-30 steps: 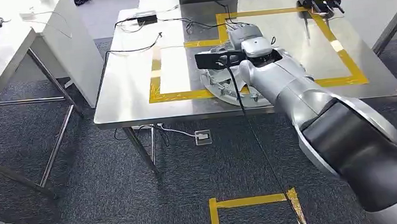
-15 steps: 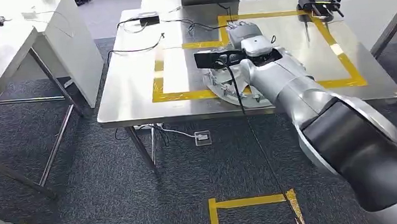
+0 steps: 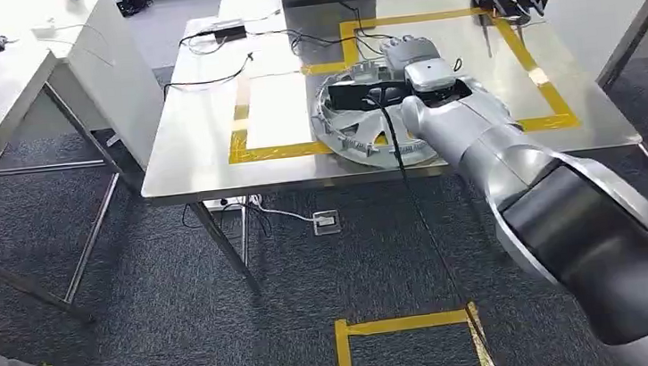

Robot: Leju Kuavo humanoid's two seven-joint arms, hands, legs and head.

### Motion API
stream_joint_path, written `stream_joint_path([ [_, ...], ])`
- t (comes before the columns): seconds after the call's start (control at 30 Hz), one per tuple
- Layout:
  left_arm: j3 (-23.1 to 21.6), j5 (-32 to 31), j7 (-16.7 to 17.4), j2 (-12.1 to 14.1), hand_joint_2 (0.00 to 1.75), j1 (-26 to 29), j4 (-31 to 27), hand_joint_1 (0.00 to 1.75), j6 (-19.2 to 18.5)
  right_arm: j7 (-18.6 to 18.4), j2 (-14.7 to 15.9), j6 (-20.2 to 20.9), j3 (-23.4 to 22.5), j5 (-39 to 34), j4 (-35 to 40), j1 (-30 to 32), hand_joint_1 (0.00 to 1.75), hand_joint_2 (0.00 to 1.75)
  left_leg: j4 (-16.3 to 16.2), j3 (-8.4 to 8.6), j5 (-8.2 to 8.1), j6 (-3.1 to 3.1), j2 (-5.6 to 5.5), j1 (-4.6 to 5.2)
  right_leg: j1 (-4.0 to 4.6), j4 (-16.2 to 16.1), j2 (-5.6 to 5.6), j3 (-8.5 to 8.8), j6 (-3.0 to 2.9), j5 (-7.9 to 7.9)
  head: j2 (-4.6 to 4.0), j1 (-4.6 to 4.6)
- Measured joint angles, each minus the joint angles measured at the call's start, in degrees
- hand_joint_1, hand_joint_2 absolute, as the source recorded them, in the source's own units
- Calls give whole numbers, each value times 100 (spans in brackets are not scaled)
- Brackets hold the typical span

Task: Take the parts from the cabinet and place them on the table.

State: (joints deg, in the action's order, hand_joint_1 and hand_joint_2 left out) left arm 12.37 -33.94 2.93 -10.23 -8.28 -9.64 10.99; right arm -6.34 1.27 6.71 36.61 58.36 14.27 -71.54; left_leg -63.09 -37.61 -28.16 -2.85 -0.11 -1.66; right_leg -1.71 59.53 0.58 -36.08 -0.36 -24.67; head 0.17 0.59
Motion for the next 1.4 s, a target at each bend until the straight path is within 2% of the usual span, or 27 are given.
stream_joint_path([
  [0.07,0,-7,0,0,0,-6,-2,0,0,0,4,-2,0,-7,0,13,0,0,-876,-296,-535,-3,-1,10,35,1,-1,-100,-51,75,0,-4],
  [0.23,0,-7,0,0,0,-6,-2,0,0,0,4,-2,0,-7,0,19,0,0,-1028,-344,-605,-2,-1,14,44,1,-1,-122,-57,92,0,-4],
  [0.3,0,-9,0,0,0,-3,0,0,0,0,9,-2,0,-9,0,40,0,0,-1391,-410,-728,12,-1,27,81,3,0,-207,-70,157,0,-4],
  [0.33,0,-9,0,0,0,-5,-2,0,0,0,15,0,0,-9,0,52,0,0,-1139,-156,-524,65,-1,50,117,3,1,-312,-73,246,0,-4],
  [0.37,0,-11,4,31,0,-26,-18,0,0,-2,33,-4,-2,-7,2,45,0,0,285,812,-389,220,7,151,159,2,-1,-465,4,427,0,2],
  [0.4,0,-11,0,24,0,-24,-17,0,0,0,48,-9,-2,-9,2,48,0,0,231,733,-259,206,2,170,138,-15,-15,-450,40,465,0,9],
  [0.5,0,-13,4,22,0,-22,-17,0,0,0,59,-15,-2,-9,2,45,0,0,341,628,-144,336,2,172,136,-129,-26,-449,172,630,0,0],
  [0.53,0,-13,2,18,0,-34,-15,0,0,0,78,-17,-2,-9,0,46,0,0,386,653,-42,361,46,137,106,-93,-17,-485,183,549,0,-20],
  [0.57,2,-15,2,17,0,-43,-17,0,0,0,96,-13,-2,-9,0,42,0,0,410,569,43,415,32,134,115,92,-28,-571,200,216,0,0],
  [0.63,2,-22,0,0,0,-35,-22,0,0,2,114,-17,-2,-9,0,38,0,0,410,394,185,431,34,129,104,899,-30,-777,255,-496,0,6],
  [0.67,2,-24,0,-2,0,-32,-20,0,0,9,116,-17,-4,-9,0,49,0,0,406,308,245,430,40,129,104,1310,-30,-861,272,-697,0,6],
  [0.7,2,-24,0,-2,0,-33,-20,0,2,13,118,-17,-4,-9,0,64,0,0,399,210,318,425,47,129,104,1630,-31,-887,284,-729,0,9],
  [0.73,2,-26,2,-2,0,-33,-20,0,6,13,120,-17,-7,-9,0,78,0,0,393,123,381,417,47,129,102,1671,-31,-796,287,-593,0,6],
  [0.8,2,-26,7,-2,0,-33,-20,0,15,13,120,-22,-9,-7,0,81,0,0,378,-27,487,391,53,128,99,1111,-33,-277,273,-236,0,9],
  [0.83,2,-30,7,-7,0,-36,-22,0,22,13,120,-24,-11,-7,0,73,0,0,361,-76,532,370,53,128,99,590,-34,128,257,-201,0,9],
  [0.87,2,-33,7,-7,0,-36,-24,0,26,13,120,-28,-11,-5,2,64,0,0,350,-114,569,337,51,141,110,102,-32,445,228,-457,0,9],
  [0.9,2,-37,7,-7,0,-38,-26,0,35,13,114,-33,-13,0,7,72,0,0,348,-120,608,302,48,149,148,-61,-24,554,173,-476,0,-9],
  [1.0,2,-37,13,-7,0,-33,-26,0,39,13,127,-31,-17,20,4,63,0,0,427,-122,761,189,33,144,165,-77,-23,472,41,-366,-2,4],
  [1.03,2,-37,15,0,0,-27,-24,0,39,17,120,-26,-17,26,4,64,0,0,404,-169,745,155,21,135,108,-125,-48,433,-14,-274,0,9],
  [1.07,2,-37,24,0,0,-26,-24,0,39,31,107,-20,-17,28,4,64,0,0,259,-265,474,126,14,135,111,-138,-50,368,-57,-208,-2,-5],
  [1.13,2,-37,46,0,0,-28,-24,0,41,79,105,-22,-20,37,4,67,0,0,-495,-463,-209,83,14,111,111,-137,-55,217,-103,-85,-2,-20],
  [1.17,4,-37,50,0,0,-29,-24,0,39,105,98,-22,-20,44,4,70,0,0,-941,-556,-443,60,14,109,113,-134,-53,137,-102,-20,0,-24],
  [1.2,4,-35,50,2,0,-29,-24,0,42,116,87,-22,-20,46,4,84,0,0,-1279,-593,-501,48,14,109,113,-132,-51,56,-95,46,0,-26],
  [1.27,4,-35,52,0,0,-30,-26,0,39,125,83,-22,-20,74,4,137,0,0,-1262,-374,-195,43,15,101,112,-121,-53,-104,-69,171,-2,-26],
  [1.33,4,-37,55,2,0,-39,-31,0,41,148,83,-31,-18,92,4,163,0,0,-530,205,96,60,15,92,106,-90,-54,-250,-20,275,0,-26],
  [1.37,4,-39,55,2,0,-57,-35,0,41,173,83,-42,-20,100,9,159,0,0,11,546,-142,75,11,89,108,-59,-55,-308,24,323,0,-26],
  [1.4,4,-44,52,2,0,-62,-39,0,46,188,90,-59,-20,109,11,158,0,0,336,743,-262,129,-12,136,120,-32,-60,-350,65,363,0,-20],
])
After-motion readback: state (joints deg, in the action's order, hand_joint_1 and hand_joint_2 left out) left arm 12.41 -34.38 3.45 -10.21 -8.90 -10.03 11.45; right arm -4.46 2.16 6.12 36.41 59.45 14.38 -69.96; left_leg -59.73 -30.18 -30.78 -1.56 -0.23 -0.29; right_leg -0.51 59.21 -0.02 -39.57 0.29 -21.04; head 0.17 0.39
